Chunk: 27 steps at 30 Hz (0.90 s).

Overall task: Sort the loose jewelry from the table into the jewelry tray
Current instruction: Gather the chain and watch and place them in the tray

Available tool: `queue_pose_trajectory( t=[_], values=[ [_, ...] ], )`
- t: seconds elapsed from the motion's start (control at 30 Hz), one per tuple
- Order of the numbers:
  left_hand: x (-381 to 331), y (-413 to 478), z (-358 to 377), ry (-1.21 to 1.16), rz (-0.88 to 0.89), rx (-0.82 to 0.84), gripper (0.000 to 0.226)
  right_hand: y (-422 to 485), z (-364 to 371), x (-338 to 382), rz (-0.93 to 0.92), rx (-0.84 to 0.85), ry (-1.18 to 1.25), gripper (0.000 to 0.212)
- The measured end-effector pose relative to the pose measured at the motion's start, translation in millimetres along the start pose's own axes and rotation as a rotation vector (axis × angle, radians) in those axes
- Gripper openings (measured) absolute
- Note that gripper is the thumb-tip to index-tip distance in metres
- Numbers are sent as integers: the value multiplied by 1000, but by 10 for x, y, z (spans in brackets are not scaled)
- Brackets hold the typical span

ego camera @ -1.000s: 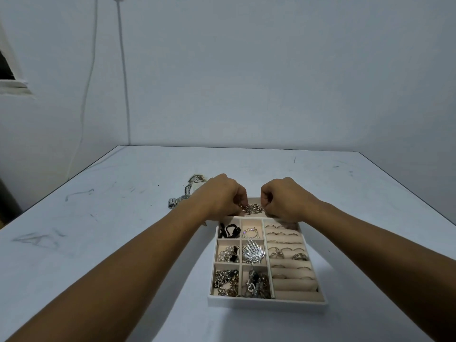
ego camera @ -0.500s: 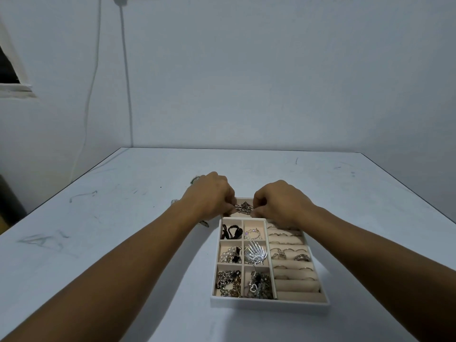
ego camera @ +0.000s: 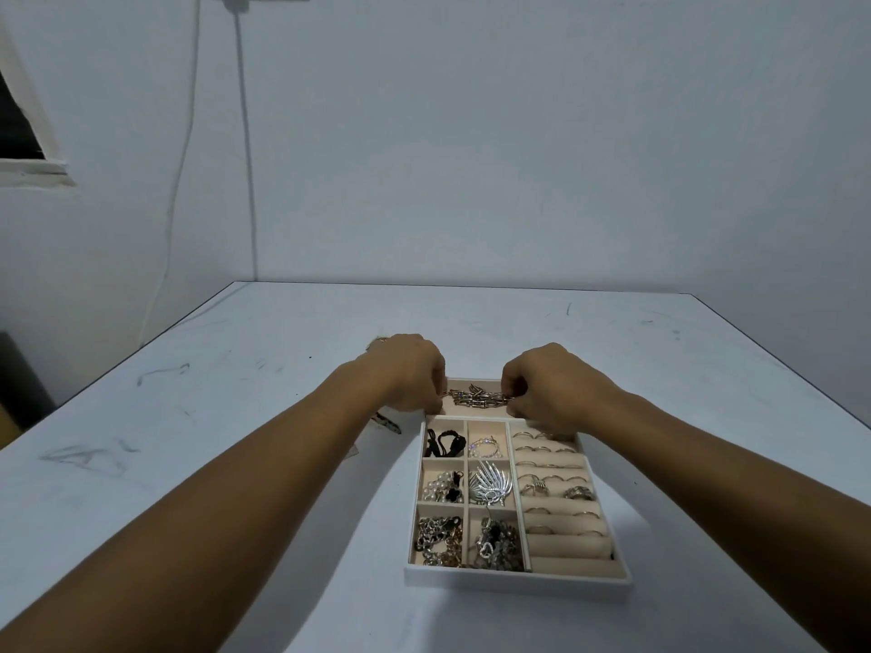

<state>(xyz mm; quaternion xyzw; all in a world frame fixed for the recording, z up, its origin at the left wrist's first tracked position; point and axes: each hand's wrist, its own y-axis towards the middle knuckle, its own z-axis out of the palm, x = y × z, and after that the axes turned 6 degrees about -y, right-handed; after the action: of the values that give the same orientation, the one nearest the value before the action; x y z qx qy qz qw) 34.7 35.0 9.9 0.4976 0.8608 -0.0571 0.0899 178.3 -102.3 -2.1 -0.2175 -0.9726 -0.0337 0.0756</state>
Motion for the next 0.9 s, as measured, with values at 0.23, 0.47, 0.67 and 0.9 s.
queue_pose_trajectory(
  t=[0.23,0.47,0.67,0.9],
  values=[
    [-71,90,89,156,24,-132,21,36,41,-18,-16,-29,-30,32],
    [127,27,-26,-123,-27,-60,18,36,103,-122,-30,-117,-73,28],
    [-89,52,53,170,-11,-27,12,42,102,-104,-48,-115,-164,32],
    [-117,107,185,185,74,-209,15,-8,75,-91,-107,-145,-146,16]
  ],
)
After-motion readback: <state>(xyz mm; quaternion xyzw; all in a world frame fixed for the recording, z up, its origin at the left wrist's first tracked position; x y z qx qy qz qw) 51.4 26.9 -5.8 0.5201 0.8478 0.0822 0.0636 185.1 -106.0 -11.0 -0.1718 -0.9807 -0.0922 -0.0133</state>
